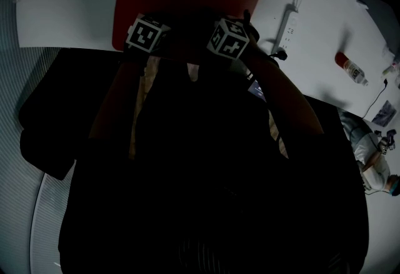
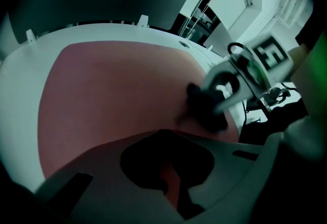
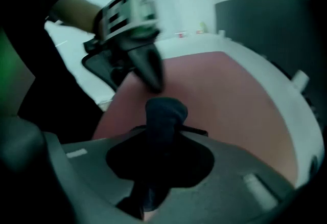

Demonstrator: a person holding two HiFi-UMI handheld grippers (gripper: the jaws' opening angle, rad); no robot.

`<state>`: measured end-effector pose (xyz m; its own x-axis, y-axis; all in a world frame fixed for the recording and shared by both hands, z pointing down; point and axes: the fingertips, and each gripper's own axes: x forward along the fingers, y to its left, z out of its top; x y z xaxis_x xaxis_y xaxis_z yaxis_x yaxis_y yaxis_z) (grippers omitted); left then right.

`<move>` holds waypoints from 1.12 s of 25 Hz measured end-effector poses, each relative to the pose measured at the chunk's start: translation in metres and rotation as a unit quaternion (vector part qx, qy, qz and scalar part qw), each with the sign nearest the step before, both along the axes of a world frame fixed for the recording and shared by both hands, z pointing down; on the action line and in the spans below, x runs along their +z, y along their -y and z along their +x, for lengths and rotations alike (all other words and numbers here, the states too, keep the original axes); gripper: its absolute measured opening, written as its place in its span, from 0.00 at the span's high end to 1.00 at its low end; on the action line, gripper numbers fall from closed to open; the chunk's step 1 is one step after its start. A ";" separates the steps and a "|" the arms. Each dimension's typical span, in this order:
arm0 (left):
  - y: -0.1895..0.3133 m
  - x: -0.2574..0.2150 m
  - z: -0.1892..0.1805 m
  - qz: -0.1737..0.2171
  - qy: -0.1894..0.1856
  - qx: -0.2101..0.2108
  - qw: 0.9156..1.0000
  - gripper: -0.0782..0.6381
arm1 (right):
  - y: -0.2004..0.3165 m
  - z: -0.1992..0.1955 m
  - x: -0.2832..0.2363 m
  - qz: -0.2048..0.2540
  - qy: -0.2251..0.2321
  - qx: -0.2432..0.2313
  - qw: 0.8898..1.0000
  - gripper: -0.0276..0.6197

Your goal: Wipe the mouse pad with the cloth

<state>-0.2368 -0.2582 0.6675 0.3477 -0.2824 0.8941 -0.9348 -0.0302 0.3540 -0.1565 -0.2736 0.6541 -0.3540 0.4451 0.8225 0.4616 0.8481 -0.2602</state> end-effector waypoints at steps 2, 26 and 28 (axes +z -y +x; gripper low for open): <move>0.001 0.001 -0.001 0.004 0.002 -0.002 1.000 0.89 | 0.061 -0.012 -0.001 0.024 0.002 0.082 0.996 0.81; 0.045 -0.250 0.027 0.349 -0.133 -0.002 0.927 0.89 | 0.084 0.071 -0.262 -0.055 0.231 0.481 0.844 0.81; 0.049 -0.301 0.039 0.408 -0.145 0.013 0.901 0.89 | 0.070 0.083 -0.298 -0.060 0.274 0.505 0.816 0.81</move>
